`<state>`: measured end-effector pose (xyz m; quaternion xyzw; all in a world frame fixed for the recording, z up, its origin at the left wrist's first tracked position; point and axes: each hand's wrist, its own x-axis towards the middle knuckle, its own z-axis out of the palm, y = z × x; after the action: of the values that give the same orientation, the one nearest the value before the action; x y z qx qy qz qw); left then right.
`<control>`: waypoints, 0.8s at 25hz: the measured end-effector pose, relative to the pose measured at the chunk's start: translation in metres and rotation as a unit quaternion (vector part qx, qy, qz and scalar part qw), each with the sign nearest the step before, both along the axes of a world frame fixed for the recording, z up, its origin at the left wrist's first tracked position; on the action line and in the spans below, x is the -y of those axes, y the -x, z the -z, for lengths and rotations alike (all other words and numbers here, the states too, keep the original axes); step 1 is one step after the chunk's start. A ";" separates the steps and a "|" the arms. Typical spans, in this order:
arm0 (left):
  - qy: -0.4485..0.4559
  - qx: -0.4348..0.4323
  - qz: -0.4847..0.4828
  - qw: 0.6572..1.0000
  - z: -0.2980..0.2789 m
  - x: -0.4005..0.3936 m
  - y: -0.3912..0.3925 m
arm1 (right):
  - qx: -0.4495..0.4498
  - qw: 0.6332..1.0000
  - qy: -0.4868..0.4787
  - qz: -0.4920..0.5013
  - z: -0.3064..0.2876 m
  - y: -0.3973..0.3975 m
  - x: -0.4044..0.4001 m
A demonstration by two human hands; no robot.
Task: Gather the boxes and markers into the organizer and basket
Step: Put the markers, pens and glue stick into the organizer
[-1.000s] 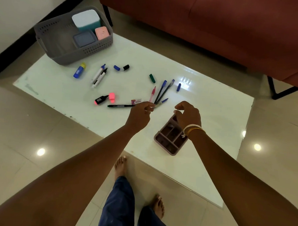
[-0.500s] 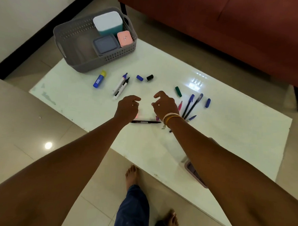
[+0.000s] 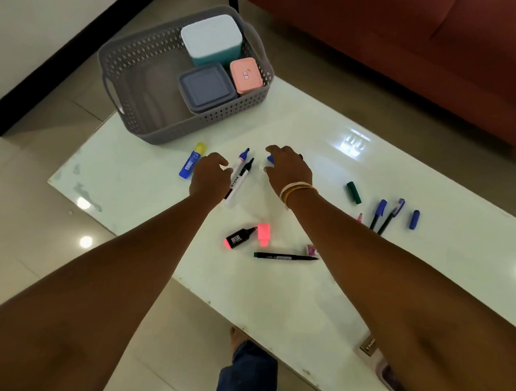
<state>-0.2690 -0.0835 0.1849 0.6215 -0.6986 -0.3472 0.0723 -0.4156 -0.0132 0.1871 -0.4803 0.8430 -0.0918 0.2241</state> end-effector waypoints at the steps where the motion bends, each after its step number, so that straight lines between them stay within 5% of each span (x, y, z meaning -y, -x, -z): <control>1: -0.014 0.014 0.014 1.000 0.006 0.004 0.002 | -0.032 0.999 -0.017 -0.021 0.003 -0.001 0.003; 5: -0.055 0.073 0.054 0.994 0.014 0.010 0.010 | -0.053 0.998 -0.009 -0.023 0.007 -0.004 0.007; 9: -0.046 0.040 0.037 0.997 0.001 0.009 0.008 | 0.186 0.957 0.106 0.196 -0.005 -0.005 0.008; 14: -0.045 -0.070 0.074 0.994 -0.032 -0.003 0.000 | 0.420 0.853 0.166 0.261 -0.032 0.009 0.006; 20: -0.043 -0.106 0.079 0.990 -0.055 -0.023 -0.004 | 0.406 0.878 0.165 0.191 -0.056 0.015 -0.012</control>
<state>-0.2651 -0.0610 0.2402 0.5265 -0.7180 -0.4460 0.0914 -0.4303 -0.0008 0.2436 -0.2604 0.7258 -0.4577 0.4426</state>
